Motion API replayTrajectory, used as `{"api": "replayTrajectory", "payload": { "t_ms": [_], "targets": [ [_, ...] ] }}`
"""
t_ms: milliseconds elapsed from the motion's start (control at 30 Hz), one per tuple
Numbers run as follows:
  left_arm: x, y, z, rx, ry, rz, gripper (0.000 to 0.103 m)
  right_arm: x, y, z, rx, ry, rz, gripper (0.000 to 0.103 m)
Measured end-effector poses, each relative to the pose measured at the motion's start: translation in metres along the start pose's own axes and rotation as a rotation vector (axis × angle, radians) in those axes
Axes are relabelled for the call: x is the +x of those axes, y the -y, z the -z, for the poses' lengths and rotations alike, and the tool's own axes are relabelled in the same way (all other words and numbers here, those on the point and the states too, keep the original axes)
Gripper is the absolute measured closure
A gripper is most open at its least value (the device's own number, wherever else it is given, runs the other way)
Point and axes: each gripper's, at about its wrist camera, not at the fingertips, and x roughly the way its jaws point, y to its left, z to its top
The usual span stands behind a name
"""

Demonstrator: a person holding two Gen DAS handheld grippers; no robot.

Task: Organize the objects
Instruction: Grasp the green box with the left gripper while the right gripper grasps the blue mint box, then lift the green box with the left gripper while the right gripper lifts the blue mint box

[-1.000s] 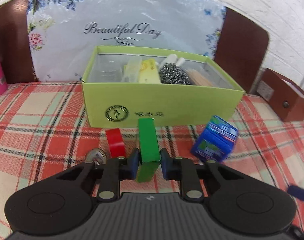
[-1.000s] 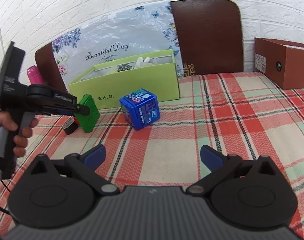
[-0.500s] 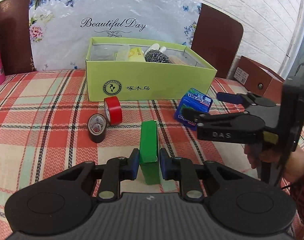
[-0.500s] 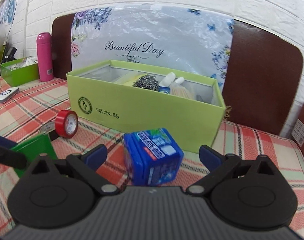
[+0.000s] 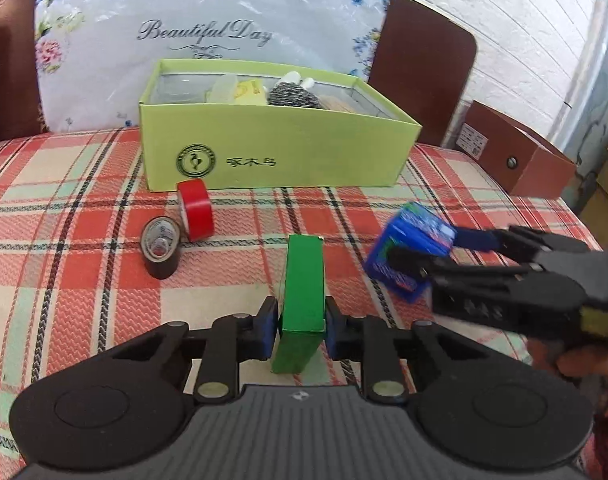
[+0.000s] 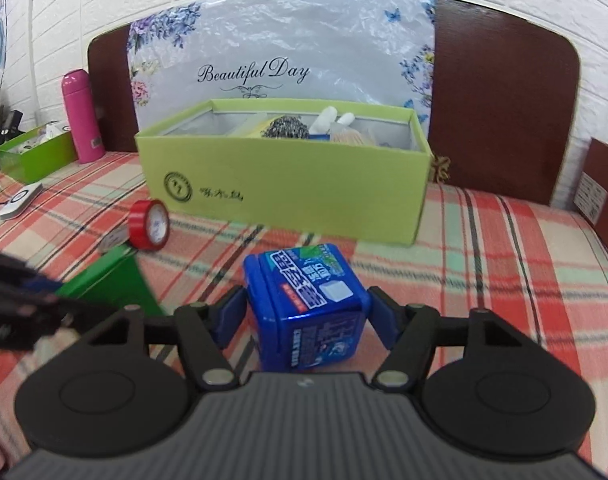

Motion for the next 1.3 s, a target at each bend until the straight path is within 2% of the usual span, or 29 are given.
{"api": "replayTrajectory", "payload": {
  "t_ms": [67, 133, 200, 267, 367, 500, 767, 800, 833, 900, 967, 1067, 1167, 1300],
  "targets": [
    [-0.001, 0.004, 0.003, 0.002, -0.008, 0.047, 0.082, -0.022, 0.001, 0.013, 0.018, -0.014, 0.038, 0.038],
    [-0.003, 0.01, 0.006, 0.006, -0.013, 0.076, 0.082, -0.043, 0.004, 0.026, 0.063, -0.011, 0.021, 0.038],
    [-0.001, 0.017, 0.008, 0.033, -0.016, 0.065, 0.081, -0.054, 0.005, 0.037, 0.085, -0.011, -0.004, 0.038],
    [0.002, 0.021, 0.009, 0.039, -0.017, 0.027, 0.081, -0.053, 0.002, 0.044, 0.067, -0.019, -0.007, 0.038],
    [0.008, 0.019, 0.012, 0.001, -0.028, 0.023, 0.081, -0.049, 0.0, 0.049, 0.079, -0.024, 0.002, 0.035],
    [0.013, 0.02, 0.014, -0.016, -0.028, 0.0, 0.073, -0.05, -0.002, 0.048, 0.052, 0.0, -0.01, 0.028],
    [0.018, 0.02, 0.016, -0.02, -0.032, 0.003, 0.07, -0.043, -0.005, 0.047, 0.042, 0.0, -0.005, 0.029],
    [0.019, 0.019, 0.016, -0.024, -0.035, 0.007, 0.071, -0.042, -0.005, 0.047, 0.042, 0.0, 0.001, 0.035],
    [0.019, 0.018, 0.017, -0.027, -0.036, 0.018, 0.075, -0.042, -0.005, 0.047, 0.041, -0.001, 0.004, 0.038],
    [0.018, 0.018, 0.016, -0.027, -0.037, 0.035, 0.084, -0.041, -0.004, 0.046, 0.059, -0.003, -0.004, 0.038],
    [0.016, 0.019, 0.015, -0.022, -0.034, 0.039, 0.084, -0.04, -0.003, 0.045, 0.069, -0.003, -0.01, 0.038],
    [0.004, 0.019, 0.006, -0.003, -0.007, 0.058, 0.084, -0.044, -0.001, 0.041, 0.086, 0.013, -0.027, 0.038],
    [-0.014, 0.016, -0.015, 0.019, 0.052, 0.063, 0.084, -0.052, 0.003, 0.028, 0.103, 0.057, -0.039, 0.038],
    [-0.03, 0.003, -0.064, 0.044, 0.144, 0.006, 0.084, -0.059, 0.007, 0.01, 0.102, 0.12, -0.055, 0.038]
  ]
}}
